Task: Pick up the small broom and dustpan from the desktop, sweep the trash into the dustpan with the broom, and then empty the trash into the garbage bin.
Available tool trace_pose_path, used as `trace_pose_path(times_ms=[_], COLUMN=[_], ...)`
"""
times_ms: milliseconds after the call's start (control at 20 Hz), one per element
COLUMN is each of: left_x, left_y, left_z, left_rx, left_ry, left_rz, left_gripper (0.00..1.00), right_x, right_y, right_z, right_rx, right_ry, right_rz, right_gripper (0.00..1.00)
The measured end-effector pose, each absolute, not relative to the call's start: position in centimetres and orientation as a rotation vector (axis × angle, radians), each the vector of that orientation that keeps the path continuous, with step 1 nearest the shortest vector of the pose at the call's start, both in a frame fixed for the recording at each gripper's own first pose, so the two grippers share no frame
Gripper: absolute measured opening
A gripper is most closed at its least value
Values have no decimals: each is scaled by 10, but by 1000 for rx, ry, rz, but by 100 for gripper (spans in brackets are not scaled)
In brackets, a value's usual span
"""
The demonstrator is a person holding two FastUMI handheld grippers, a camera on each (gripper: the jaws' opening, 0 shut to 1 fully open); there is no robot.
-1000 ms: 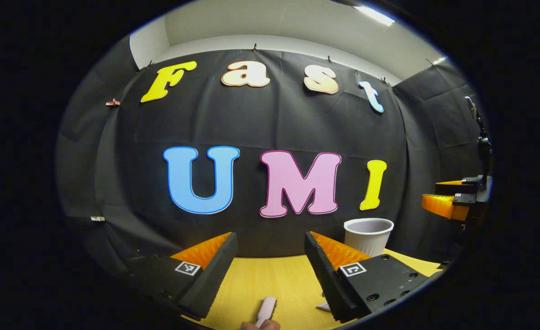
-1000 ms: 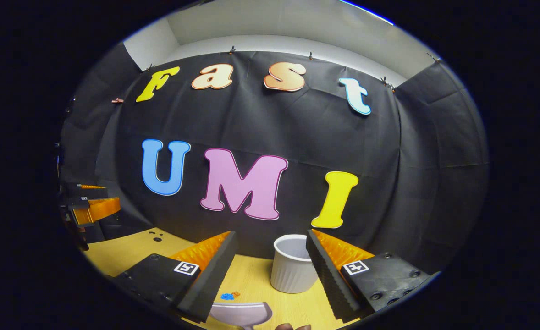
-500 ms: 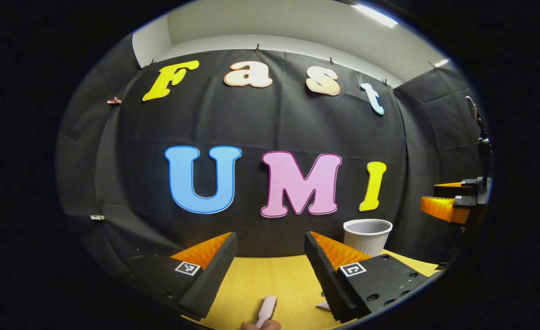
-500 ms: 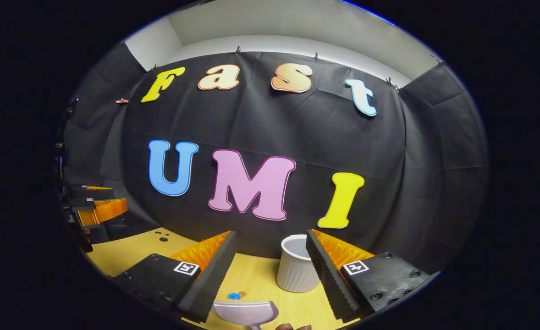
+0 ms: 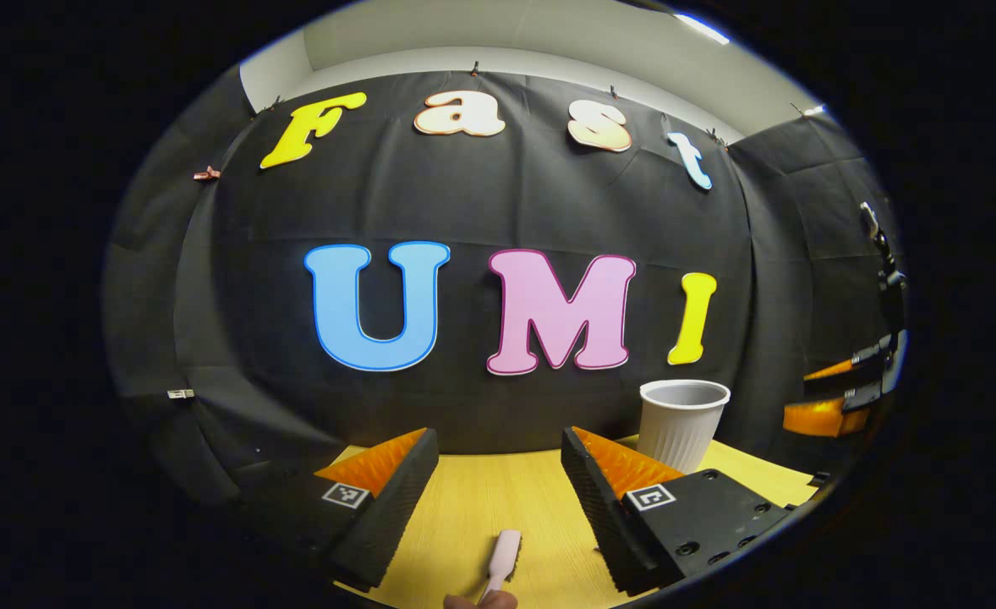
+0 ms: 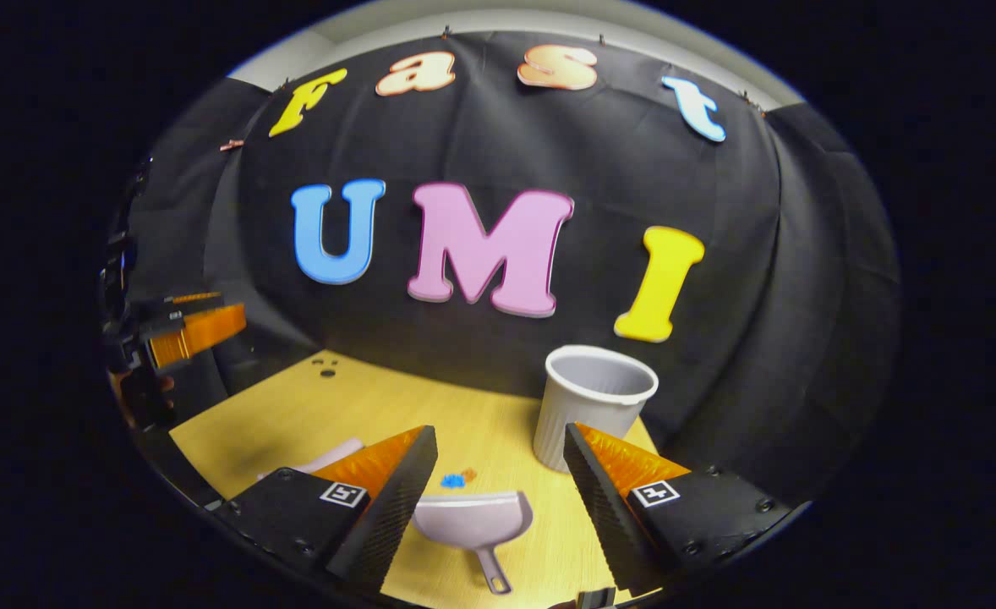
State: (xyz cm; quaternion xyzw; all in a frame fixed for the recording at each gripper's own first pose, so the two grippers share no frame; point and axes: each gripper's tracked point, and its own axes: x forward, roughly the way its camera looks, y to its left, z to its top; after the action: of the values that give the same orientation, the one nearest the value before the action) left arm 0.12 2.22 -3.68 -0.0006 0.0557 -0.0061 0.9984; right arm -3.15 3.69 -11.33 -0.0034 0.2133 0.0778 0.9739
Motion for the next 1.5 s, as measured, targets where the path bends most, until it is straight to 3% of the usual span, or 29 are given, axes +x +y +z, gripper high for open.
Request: trace_pose_path(times_ms=[350,450,650,900,1200,1350,1500], left_x=[11,12,14,8,1,-2,-4], left_y=[20,19,20,27,37,39,40], left_z=[-60,-67,-77,-93,-105,-113,-121], left_rx=[13,16,23,15,18,19,21], left_ry=[155,172,195,238,277,298,324], left_rz=[18,24,36,61,105,121,131], left_gripper=[95,95,95,95,95,94,95], right_x=[-68,-72,-85,-83,-71,-69,-65], right_y=[25,30,35,46,57,57,58], right_z=[-256,-288,-340,-393,-431,-443,-445], right_rx=[-37,-20,-36,-55,-55,-54,-42], right_ry=[835,916,1054,1174,1266,1306,1314], right_rz=[242,261,299,319,325,311,307], right_gripper=[94,89,89,89,81,68,65])
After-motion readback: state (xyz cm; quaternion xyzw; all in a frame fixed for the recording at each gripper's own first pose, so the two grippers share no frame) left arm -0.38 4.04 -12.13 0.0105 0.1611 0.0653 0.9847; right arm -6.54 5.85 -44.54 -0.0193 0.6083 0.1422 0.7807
